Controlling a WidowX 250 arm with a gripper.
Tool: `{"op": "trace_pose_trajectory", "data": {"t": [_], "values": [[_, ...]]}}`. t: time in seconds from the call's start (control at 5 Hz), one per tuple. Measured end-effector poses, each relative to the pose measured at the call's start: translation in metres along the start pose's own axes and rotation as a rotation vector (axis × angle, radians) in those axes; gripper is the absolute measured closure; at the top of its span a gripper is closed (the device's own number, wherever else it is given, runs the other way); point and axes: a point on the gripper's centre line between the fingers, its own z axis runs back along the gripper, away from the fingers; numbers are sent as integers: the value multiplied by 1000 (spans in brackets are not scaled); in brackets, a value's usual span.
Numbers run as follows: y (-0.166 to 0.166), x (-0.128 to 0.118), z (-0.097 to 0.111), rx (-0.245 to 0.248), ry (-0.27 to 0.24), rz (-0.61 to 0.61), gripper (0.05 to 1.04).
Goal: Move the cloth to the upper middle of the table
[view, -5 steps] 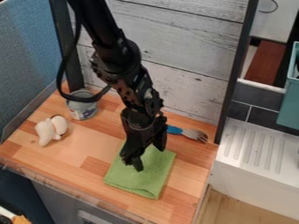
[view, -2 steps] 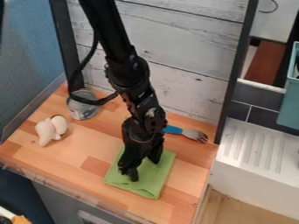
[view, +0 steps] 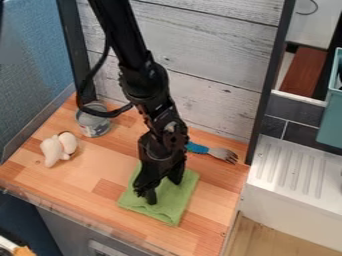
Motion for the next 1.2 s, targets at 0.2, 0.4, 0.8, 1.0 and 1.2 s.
{"op": "trace_pose_trajectory", "data": {"t": [0.2, 0.4, 0.8, 1.0, 1.2], "values": [[11, 26, -2, 21, -28, 87, 83], [20, 50, -3, 42, -48, 152, 84], [19, 85, -7, 64, -85, 219, 83], [9, 94, -11, 63, -94, 214, 83], [-2, 100, -13, 57, -102, 225, 83]]}}
